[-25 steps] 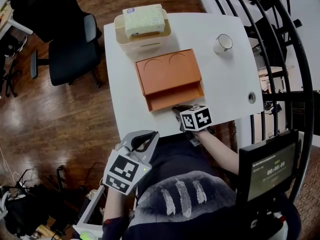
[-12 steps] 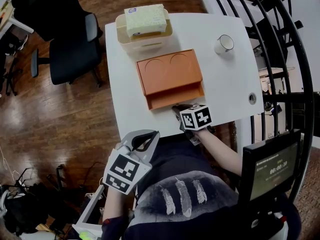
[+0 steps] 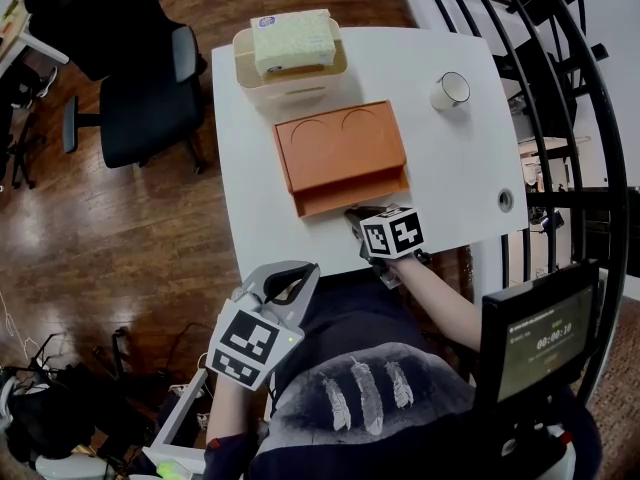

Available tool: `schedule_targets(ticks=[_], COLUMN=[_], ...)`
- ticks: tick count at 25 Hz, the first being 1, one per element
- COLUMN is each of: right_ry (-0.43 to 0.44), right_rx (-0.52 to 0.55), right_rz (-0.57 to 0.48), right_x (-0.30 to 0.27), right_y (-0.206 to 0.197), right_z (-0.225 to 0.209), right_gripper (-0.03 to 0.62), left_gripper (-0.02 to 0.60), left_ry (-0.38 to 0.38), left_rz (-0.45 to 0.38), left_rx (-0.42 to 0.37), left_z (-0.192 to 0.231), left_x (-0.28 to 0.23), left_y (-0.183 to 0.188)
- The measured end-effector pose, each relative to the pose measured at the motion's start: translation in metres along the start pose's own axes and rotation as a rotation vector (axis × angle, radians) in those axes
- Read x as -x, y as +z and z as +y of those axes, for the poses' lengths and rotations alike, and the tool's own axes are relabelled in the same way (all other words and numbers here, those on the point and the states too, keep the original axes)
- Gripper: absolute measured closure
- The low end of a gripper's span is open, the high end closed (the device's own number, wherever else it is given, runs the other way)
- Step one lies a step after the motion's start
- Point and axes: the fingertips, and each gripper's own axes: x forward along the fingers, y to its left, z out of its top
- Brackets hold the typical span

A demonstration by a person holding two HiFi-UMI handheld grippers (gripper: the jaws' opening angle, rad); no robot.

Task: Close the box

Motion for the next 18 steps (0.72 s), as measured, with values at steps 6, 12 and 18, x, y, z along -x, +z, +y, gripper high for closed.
schedule_targets(ticks=[6,12,18], right_ry=[0.005,0.008,0.008], right_rx=[0.002,0.007,0.007], right_rz=[0.0,0.001,0.003], right_x=[0.0001,-0.0016,-0.0037], right_y=[0.0028,0.004,0.0037], right_z=[0.001,0.0016,0.0009], right_gripper=[0.592,0.592,0.592], left_gripper=[0.578,0.578,0.578], left_ry=[0.001,0.006,0.003], left_rz=[-0.005,-0.009,-0.009], left_rx=[0.003,0.01,0.018], left_z=[0.0002,0.0018,0.0041], left_x=[-0.0004,-0.0004,-0.0008], left_y=[0.0024,0.0029,0.0018])
